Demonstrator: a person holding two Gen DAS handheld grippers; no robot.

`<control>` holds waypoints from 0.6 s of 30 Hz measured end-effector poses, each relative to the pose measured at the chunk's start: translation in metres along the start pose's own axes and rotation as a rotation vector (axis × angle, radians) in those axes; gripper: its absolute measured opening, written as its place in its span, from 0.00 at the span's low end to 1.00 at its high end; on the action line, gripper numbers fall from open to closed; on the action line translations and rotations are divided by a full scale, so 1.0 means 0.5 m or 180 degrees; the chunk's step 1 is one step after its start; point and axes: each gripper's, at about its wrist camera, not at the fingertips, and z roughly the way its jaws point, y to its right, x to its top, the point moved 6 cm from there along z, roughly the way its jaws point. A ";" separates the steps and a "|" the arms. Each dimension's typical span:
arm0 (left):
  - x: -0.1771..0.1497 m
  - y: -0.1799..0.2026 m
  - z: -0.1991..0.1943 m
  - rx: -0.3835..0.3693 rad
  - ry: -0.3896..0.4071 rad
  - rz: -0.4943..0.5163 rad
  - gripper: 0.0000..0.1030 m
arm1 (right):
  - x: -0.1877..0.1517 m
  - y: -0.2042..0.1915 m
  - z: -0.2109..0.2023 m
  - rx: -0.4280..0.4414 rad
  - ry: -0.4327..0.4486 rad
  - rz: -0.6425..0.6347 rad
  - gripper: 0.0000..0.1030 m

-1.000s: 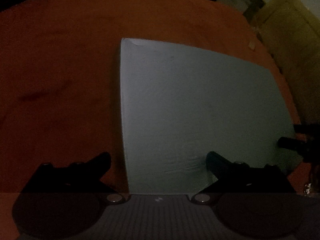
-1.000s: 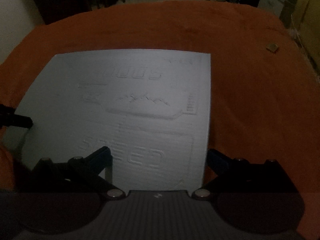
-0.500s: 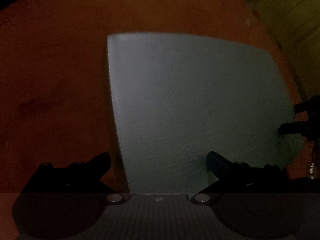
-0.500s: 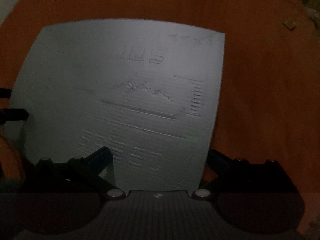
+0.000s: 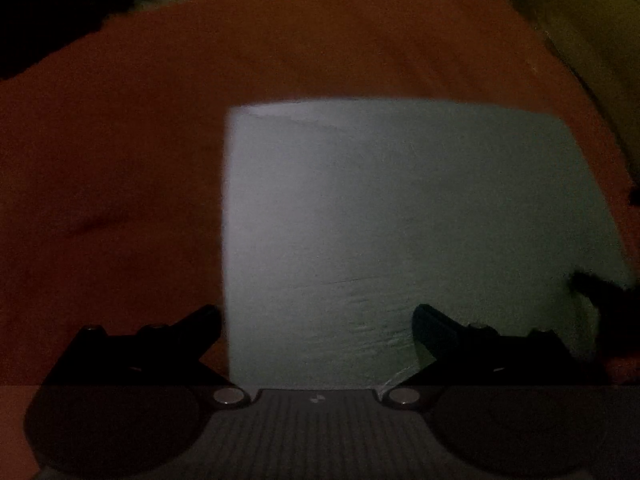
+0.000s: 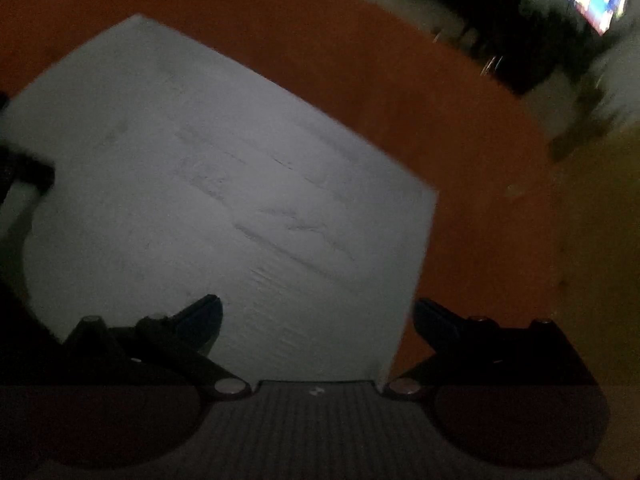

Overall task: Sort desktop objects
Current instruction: 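Lift the white lid with both tools and carry it over the box, then lower the white lid onto the box rim with both tools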

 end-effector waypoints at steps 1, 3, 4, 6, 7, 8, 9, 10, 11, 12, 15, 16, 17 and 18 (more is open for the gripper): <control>-0.003 0.009 -0.007 0.0040 0.0039 -0.0037 1.00 | -0.009 -0.007 -0.024 -0.0085 0.0027 -0.0100 1.00; 0.004 0.041 -0.035 0.0003 0.0268 -0.0030 1.00 | -0.002 -0.031 -0.066 -0.0177 0.0242 -0.0114 1.00; 0.006 0.054 -0.054 -0.0005 0.0430 -0.0032 1.00 | -0.003 -0.030 -0.090 -0.0188 0.0413 0.0004 1.00; 0.009 0.076 -0.089 -0.0029 0.0725 -0.0062 1.00 | -0.002 -0.025 -0.132 -0.0183 0.0764 0.0284 1.00; 0.005 0.083 -0.106 -0.0043 0.0845 -0.0100 1.00 | -0.004 -0.025 -0.147 -0.0202 0.0873 0.0368 1.00; -0.001 0.089 -0.117 -0.0052 0.0907 -0.0147 1.00 | -0.005 -0.027 -0.156 -0.0236 0.0913 0.0426 1.00; -0.007 0.099 -0.126 -0.0065 0.0954 -0.0166 1.00 | -0.007 -0.028 -0.161 -0.0249 0.0927 0.0495 1.00; -0.012 0.115 -0.129 -0.0083 0.0973 -0.0135 1.00 | -0.011 -0.029 -0.165 -0.0250 0.0939 0.0575 1.00; -0.020 0.130 -0.133 -0.0087 0.1006 -0.0123 1.00 | -0.021 -0.027 -0.171 -0.0189 0.0946 0.0715 1.00; -0.034 0.142 -0.138 -0.0066 0.1065 -0.0143 1.00 | -0.032 -0.025 -0.177 -0.0127 0.0956 0.0862 1.00; -0.080 0.147 -0.141 -0.0153 0.1180 -0.0324 1.00 | -0.071 -0.020 -0.194 0.0212 0.0980 0.1334 1.00; -0.094 0.139 -0.137 -0.0250 0.1173 -0.0423 1.00 | -0.083 -0.020 -0.199 0.0406 0.0966 0.1460 1.00; -0.107 0.138 -0.135 -0.0346 0.1150 -0.0519 1.00 | -0.099 -0.017 -0.207 0.0613 0.0941 0.1585 1.00; -0.123 0.135 -0.134 -0.0417 0.1157 -0.0639 1.00 | -0.112 -0.014 -0.215 0.0817 0.0915 0.1747 1.00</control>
